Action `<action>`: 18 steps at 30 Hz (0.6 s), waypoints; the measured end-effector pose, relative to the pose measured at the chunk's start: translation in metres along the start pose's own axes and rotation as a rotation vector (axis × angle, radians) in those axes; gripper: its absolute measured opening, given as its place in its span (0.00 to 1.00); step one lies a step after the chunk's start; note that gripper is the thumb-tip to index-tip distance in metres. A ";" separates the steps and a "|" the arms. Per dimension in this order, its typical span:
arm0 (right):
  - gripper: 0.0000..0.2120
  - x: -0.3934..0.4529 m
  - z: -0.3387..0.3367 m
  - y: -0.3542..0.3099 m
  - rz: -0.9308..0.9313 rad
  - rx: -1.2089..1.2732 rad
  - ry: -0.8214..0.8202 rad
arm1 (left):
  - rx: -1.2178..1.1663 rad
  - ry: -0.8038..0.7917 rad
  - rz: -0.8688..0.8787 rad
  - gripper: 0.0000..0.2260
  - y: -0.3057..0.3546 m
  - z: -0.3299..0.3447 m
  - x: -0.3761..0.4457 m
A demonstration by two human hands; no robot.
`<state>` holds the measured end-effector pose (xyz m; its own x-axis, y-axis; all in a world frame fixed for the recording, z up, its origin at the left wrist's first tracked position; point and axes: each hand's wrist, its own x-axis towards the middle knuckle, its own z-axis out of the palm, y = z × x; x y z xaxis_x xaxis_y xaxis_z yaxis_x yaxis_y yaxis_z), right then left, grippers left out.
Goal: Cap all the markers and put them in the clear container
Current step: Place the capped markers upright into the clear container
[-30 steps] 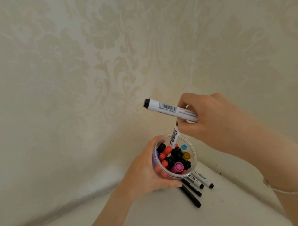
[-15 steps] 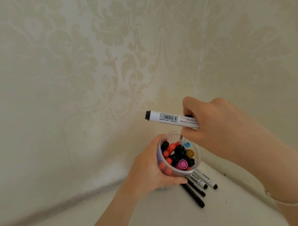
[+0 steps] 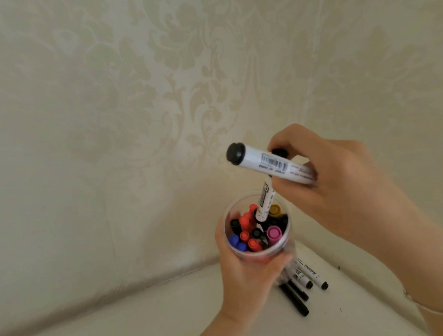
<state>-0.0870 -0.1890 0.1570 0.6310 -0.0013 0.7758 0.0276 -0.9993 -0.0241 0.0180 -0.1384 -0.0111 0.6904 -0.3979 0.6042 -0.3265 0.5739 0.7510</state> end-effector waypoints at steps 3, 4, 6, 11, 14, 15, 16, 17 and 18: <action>0.12 0.002 -0.003 -0.001 -0.053 -0.041 0.016 | -0.147 0.079 -0.066 0.41 0.012 0.013 0.001; 0.12 0.003 -0.003 -0.002 -0.063 -0.062 0.010 | -0.152 0.091 -0.077 0.40 0.015 0.014 0.003; 0.13 0.006 -0.004 -0.005 -0.071 -0.095 -0.009 | -0.109 0.108 -0.081 0.41 0.018 0.015 0.005; 0.13 0.008 -0.002 -0.004 -0.103 -0.107 -0.030 | 0.003 0.094 -0.045 0.43 0.015 0.016 0.003; 0.11 0.009 0.001 0.001 -0.102 -0.109 -0.020 | 0.024 0.086 -0.023 0.44 0.015 0.017 0.003; 0.13 0.010 0.002 0.002 -0.106 -0.105 -0.012 | 0.027 0.083 -0.017 0.44 0.015 0.016 0.003; 0.13 0.010 0.002 0.003 -0.109 -0.099 -0.003 | 0.029 0.075 -0.014 0.45 0.014 0.015 0.003; 0.13 0.011 0.001 0.004 -0.113 -0.094 0.002 | 0.037 0.063 -0.008 0.46 0.013 0.013 0.004; 0.13 0.012 0.001 0.005 -0.114 -0.094 0.006 | 0.051 0.052 0.000 0.47 0.011 0.012 0.005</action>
<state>-0.0788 -0.1938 0.1654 0.6235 0.1122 0.7737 0.0259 -0.9921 0.1231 0.0098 -0.1420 0.0034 0.7228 -0.3593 0.5903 -0.3581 0.5359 0.7646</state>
